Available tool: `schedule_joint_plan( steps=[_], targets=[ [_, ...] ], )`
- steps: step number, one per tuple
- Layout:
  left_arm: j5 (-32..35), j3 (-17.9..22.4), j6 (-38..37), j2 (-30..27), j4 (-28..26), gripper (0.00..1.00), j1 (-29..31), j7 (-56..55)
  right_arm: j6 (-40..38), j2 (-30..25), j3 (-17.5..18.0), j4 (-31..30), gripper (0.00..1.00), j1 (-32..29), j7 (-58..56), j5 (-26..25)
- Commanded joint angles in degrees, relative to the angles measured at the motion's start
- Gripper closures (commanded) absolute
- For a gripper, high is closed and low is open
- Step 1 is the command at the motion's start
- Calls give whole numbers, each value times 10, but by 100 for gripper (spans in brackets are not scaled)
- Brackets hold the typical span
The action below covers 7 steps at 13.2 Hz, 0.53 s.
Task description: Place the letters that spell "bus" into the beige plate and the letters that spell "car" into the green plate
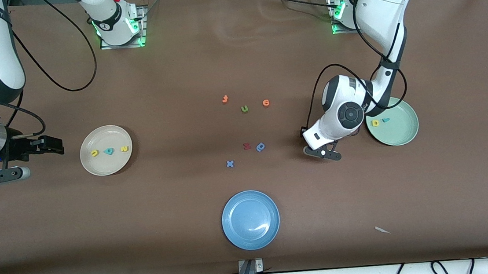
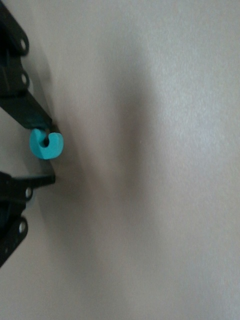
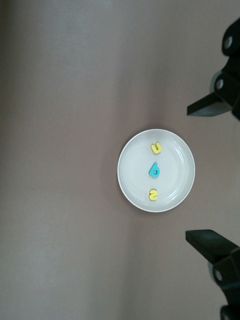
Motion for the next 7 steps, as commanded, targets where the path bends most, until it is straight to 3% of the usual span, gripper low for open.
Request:
schedule_joint_plan(
  steps=[1,3,7],
  targets=[
    [11,9,2,3,-7,93,-6,-9,4,-17,3,-16,0,3,25,-6],
    [11,13,-2,1,-7,100,-6,-8,3,-17,3,-16,0,3,24,-6],
    [30,14,-66,-49,-5,100,43,8,1,-17,3,-16,0,3,25,-6]
  ],
)
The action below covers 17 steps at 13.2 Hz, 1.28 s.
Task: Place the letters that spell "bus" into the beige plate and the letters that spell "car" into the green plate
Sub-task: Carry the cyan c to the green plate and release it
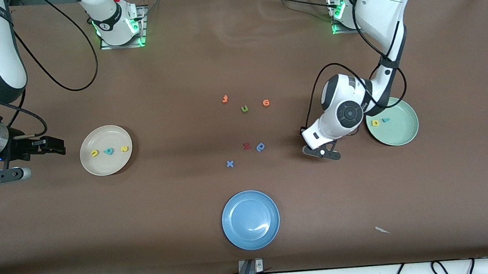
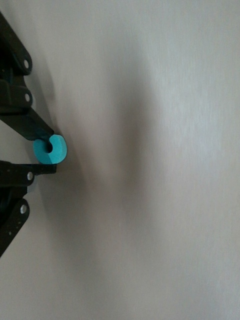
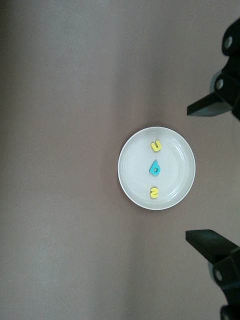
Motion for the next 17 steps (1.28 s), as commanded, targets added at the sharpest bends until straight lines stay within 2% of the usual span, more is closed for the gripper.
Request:
schedule_joint_plan(
  steps=[1,6,8,13,15,17],
  targets=[
    [28,1,-73,-61,-9,100,60,37,1,-17,2,-16,0,1,10,-6],
    [28,8,-181,-112,-16,100,154,155,-2,-17,2,-16,0,1,9,-6],
    [52,26,-186,-143,-68,100,173,191,-2,-17,2,-16,0,1,9,-6],
    [123,67,-176,-208,-162,100,201,253,-10,-18,1,-17,0,1,11,-6],
    [143,68,-125,-216,-198,100,213,254,-10,-18,1,-17,0,1,11,-6],
    [150,68,-61,-215,-229,95,215,254,-10,-18,1,-17,0,1,12,-6]
  ],
)
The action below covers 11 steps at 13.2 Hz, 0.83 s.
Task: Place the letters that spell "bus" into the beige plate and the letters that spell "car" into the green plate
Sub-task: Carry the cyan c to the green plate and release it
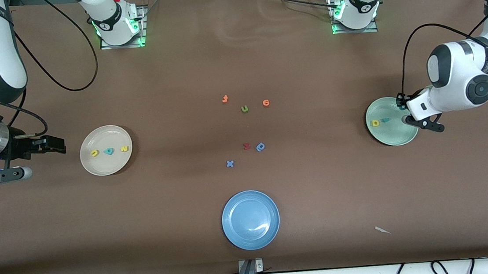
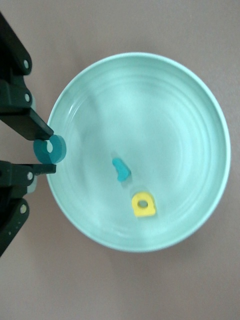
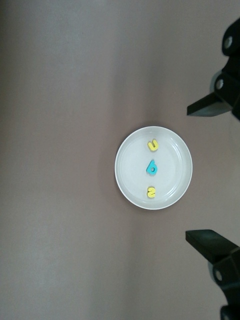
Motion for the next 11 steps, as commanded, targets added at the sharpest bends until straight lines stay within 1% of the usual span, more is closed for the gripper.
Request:
schedule_joint_plan(
  steps=[1,3,4,5,6,7,11],
  targets=[
    [19,-3,56,-19,-45,95,3,8,-2,-18,2,-17,0,1,9,-5],
    [20,-3,60,-19,-44,93,3,8,-2,-18,1,-17,0,1,9,-2],
    [20,-3,60,-19,-42,78,3,8,-2,-18,1,-17,0,1,9,-2],
    [20,-3,60,-19,-40,47,3,8,-2,-18,1,-17,0,1,9,-2],
    [18,-3,62,-19,-39,2,4,8,-2,-18,1,-17,0,1,9,-2],
    [18,-3,68,-22,-34,0,9,5,-1,-18,1,-17,0,1,9,-2],
    [20,-3,69,-33,-31,0,12,-1,-1,-18,1,-17,0,1,9,-2]
  ],
)
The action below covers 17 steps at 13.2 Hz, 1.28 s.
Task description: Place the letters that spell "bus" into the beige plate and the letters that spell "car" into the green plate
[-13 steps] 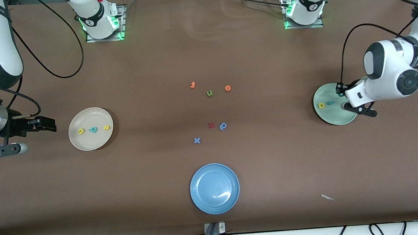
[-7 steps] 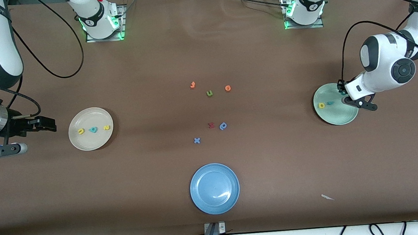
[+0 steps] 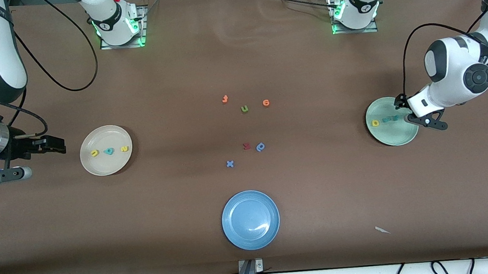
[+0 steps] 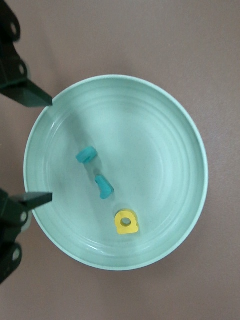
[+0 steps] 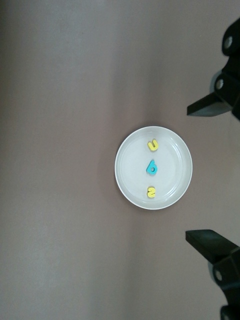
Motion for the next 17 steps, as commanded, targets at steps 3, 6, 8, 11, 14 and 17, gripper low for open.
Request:
schedule_joint_plan(
  steps=[3,6,8,11,14,17],
  targets=[
    [14,-4,-2,-69,-7,0,8,-5,-1,-18,1,-18,0,1,9,-2],
    [10,-7,-11,-120,5,0,-1,-5,-1,-18,1,-18,0,1,9,-2],
    [10,-8,-49,-139,33,0,-12,-6,-1,-18,1,-18,0,1,9,-2],
    [10,-9,-147,-153,111,0,-14,-6,-1,-18,1,-18,0,1,9,-1],
    [9,-22,-223,-170,175,0,-14,-7,-1,-18,1,-19,0,1,9,-2],
    [9,-55,-316,-187,230,0,-13,-68,0,-18,1,-18,0,1,9,-2]
  ],
)
